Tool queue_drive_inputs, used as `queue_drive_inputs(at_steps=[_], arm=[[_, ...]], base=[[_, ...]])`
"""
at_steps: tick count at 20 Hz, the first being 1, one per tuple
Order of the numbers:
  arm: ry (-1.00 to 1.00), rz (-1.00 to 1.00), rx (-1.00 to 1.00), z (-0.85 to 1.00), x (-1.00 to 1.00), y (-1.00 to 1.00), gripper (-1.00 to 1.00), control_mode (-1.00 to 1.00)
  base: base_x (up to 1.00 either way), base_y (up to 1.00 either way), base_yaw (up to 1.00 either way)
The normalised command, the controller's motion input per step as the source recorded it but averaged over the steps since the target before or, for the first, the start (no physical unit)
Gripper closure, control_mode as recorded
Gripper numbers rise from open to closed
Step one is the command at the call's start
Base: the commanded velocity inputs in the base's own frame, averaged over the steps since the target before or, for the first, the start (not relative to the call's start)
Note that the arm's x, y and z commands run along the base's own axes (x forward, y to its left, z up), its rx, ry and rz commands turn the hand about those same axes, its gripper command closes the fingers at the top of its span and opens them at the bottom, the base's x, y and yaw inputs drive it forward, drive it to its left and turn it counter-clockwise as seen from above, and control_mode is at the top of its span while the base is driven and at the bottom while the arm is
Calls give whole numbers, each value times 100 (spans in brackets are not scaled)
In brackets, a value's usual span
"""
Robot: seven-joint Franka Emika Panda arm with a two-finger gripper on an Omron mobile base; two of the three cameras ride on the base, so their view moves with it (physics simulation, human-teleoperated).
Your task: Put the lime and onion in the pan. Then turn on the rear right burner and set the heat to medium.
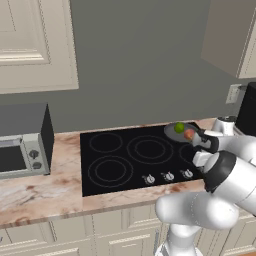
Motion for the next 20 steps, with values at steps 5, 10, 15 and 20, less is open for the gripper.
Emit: queue_drive_inputs(at_steps=[5,10,15,20], arm=[[0,0,0,-4,1,0,-100,-100],[0,-1,0,-4,3,0,-100,-100],[0,-2,0,-2,20,0,-100,-100],[0,-3,0,0,20,-1,-100,-100]], base=[[0,0,0],[0,0,0],[0,0,0],[0,0,0]])
